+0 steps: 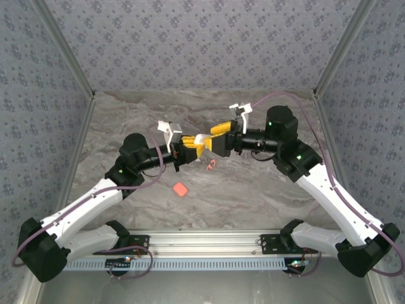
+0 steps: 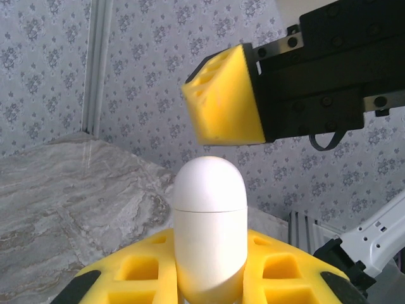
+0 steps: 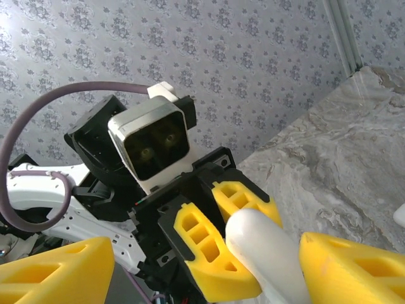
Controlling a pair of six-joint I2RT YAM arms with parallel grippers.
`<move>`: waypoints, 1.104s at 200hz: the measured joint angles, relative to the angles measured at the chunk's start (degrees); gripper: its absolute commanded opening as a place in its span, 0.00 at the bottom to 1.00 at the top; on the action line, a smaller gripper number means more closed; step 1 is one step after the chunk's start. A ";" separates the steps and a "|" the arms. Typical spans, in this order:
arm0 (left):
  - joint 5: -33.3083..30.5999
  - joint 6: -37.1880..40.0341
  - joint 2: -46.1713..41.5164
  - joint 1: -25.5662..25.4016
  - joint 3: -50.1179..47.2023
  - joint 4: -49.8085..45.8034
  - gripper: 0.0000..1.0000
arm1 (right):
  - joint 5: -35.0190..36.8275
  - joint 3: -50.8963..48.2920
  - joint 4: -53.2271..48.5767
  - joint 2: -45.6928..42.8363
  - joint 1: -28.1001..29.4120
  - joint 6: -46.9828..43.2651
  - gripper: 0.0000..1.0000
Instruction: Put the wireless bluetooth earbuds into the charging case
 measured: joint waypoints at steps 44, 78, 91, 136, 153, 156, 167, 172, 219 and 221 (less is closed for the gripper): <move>-2.64 -0.24 0.00 0.11 0.04 -0.79 0.00 | 6.40 0.24 -5.90 -0.37 0.00 -2.47 0.92; -4.76 -3.04 0.74 4.48 0.55 -5.01 0.00 | 18.73 1.29 -13.44 -2.01 -0.70 -4.39 1.00; -5.09 -4.81 1.73 7.91 0.87 -6.78 0.00 | 23.39 1.29 -15.78 -3.04 -1.57 -4.48 1.00; -3.58 -10.45 7.10 21.33 1.03 -13.73 0.00 | 32.41 -1.11 -20.41 -5.20 -4.59 -2.38 1.00; -3.10 -11.96 10.08 24.33 1.05 -16.22 0.00 | 33.62 -3.61 -21.64 -5.49 -5.42 -1.14 1.00; -3.02 -12.20 10.62 24.55 1.05 -16.50 0.00 | 33.70 -3.89 -21.77 -5.49 -5.51 -1.01 1.00; -2.62 -13.44 12.50 24.81 0.96 -17.40 0.00 | 34.16 -5.16 -22.43 -5.49 -5.97 -0.35 1.00; -2.34 -14.14 13.35 24.81 0.74 -17.35 0.00 | 34.25 -5.60 -22.58 -5.49 -6.14 -0.11 1.00; -1.70 -21.33 21.57 24.63 -4.59 -15.61 0.00 | 34.49 -6.78 -23.15 -5.49 -6.67 1.14 1.00; -1.70 -21.49 21.86 24.63 -4.72 -15.61 0.00 | 34.51 -6.78 -23.12 -5.49 -6.69 1.14 1.00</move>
